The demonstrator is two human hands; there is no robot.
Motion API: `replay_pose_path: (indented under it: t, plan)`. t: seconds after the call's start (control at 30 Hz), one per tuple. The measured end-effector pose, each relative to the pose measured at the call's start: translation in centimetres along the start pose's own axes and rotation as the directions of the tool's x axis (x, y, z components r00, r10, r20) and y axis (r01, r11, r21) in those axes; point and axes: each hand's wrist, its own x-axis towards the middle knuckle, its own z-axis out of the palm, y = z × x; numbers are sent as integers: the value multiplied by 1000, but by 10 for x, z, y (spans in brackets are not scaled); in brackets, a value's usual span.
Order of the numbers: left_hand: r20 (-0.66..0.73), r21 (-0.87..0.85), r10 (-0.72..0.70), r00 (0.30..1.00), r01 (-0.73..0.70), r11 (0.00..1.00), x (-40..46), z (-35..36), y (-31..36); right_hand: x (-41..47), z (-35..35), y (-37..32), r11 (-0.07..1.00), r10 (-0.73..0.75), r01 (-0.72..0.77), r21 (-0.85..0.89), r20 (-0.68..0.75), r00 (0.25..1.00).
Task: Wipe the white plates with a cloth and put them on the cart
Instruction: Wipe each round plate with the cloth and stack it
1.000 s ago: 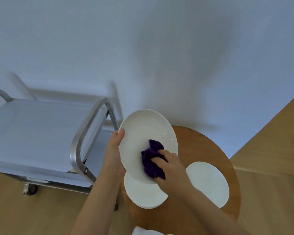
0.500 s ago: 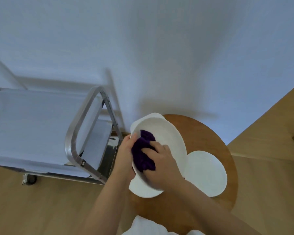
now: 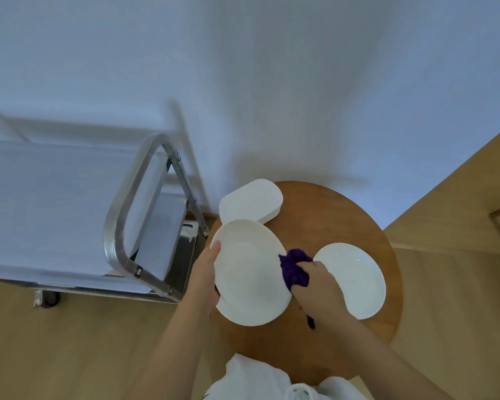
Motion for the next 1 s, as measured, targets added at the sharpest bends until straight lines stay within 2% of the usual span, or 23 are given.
replay_pose_path:
  t: [0.1, 0.23, 0.4, 0.53, 0.57, 0.63, 0.7, 0.77, 0.9, 0.93, 1.0]
  plan:
    - [3, 22, -55, 998, 55, 998, 12, -1, -14, 2, -6, 9, 988, 120, -116, 107, -30, 992]
    - [22, -37, -108, 994, 108, 993, 21, -6, -30, 1, -9, 21, 946, 244, -228, 232, -45, 969]
    - [34, -76, -144, 989, 147, 986, 29, -9, -42, -1, -9, 25, 930, 277, -256, 262, -44, 960]
    - [-26, -4, -186, 982, 186, 982, 38, -13, -42, 2, -9, 26, 924, 276, -257, 283, -28, 961]
    - [-77, 58, -168, 983, 173, 983, 41, -16, -43, 3, -8, 26, 924, 271, -253, 287, -21, 962]
    - [-180, 322, -26, 983, 84, 943, 47, -22, -47, 5, -6, 27, 922, 264, -252, 292, -2, 964]
    - [-211, 548, 121, 970, 15, 836, 53, -28, -52, 7, -4, 27, 919, 266, -259, 297, 17, 964]
    - [-237, 668, 188, 953, 20, 744, 59, -32, -54, 8, -2, 27, 916, 265, -263, 302, 36, 964]
    - [-193, 828, 175, 965, 65, 557, 72, -34, -57, 11, 2, 25, 925, 246, -256, 282, 73, 967]
    - [-177, 836, 146, 973, 70, 544, 75, -33, -58, 11, 3, 24, 927, 241, -254, 276, 82, 967]
    - [-158, 796, 71, 985, 85, 599, 80, -31, -62, 12, 4, 24, 931, 232, -250, 267, 96, 968]
